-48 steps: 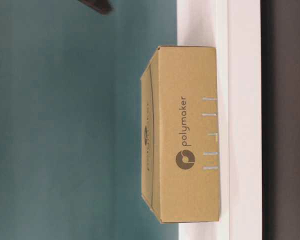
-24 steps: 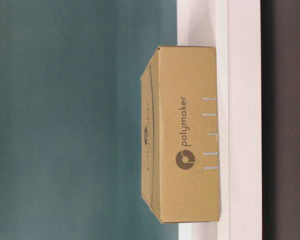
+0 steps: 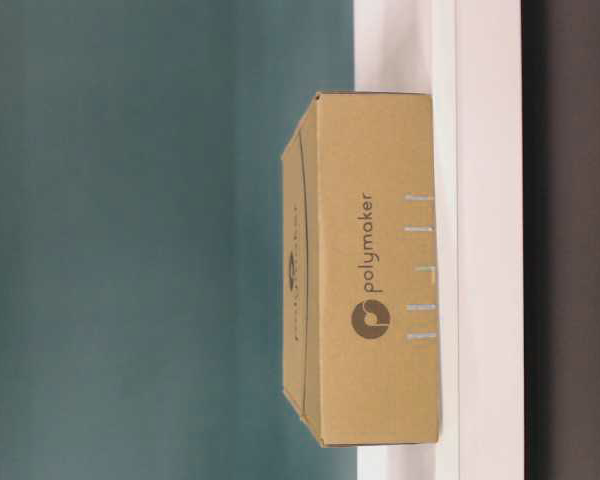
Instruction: Place the cardboard box on the stand after clamping it between your arms.
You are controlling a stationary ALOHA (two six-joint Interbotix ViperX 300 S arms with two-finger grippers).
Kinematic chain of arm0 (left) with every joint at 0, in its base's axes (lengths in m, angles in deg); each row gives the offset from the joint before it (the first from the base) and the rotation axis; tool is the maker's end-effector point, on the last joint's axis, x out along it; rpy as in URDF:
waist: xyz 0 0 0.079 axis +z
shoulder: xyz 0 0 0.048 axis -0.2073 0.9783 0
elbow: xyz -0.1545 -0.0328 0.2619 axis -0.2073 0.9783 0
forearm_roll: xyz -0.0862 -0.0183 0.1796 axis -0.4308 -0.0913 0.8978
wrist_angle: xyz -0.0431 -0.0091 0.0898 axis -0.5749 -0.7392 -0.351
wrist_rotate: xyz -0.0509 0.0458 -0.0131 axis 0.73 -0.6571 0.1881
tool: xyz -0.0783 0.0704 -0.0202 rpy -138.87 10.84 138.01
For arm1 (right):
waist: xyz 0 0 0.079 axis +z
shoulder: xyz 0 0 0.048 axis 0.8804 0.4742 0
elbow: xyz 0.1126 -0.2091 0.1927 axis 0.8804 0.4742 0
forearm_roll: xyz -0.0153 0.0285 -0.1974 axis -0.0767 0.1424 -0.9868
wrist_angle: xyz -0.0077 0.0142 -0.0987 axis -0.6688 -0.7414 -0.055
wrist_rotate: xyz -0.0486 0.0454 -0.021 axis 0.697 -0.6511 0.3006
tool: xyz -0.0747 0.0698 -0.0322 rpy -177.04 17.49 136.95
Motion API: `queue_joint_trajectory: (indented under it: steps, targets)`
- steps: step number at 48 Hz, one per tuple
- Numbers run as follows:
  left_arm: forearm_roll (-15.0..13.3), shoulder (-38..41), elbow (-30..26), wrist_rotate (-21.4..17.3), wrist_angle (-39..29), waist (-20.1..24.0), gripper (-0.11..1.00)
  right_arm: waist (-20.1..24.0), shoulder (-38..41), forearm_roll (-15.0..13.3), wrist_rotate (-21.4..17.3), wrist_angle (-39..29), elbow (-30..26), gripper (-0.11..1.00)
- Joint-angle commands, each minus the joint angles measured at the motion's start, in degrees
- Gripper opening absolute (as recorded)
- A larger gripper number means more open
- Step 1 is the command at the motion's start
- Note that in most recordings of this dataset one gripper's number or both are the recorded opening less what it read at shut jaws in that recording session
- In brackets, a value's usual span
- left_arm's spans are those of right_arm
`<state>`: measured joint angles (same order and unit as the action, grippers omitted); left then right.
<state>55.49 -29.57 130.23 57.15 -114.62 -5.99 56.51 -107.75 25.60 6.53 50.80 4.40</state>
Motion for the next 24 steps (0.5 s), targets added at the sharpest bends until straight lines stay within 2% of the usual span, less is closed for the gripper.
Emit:
queue_joint_trajectory:
  steps: [1,24]
  targets:
    - [0.0,0.5,-0.5,0.1,1.3,-0.1,0.78,0.1,0.2,0.1,-0.4,0.6,-0.1,0.82]
    - [0.0,0.8,0.2,0.0,2.8,-0.1,0.78,0.1,0.0,0.1,-0.6,0.6,0.6,0.82]
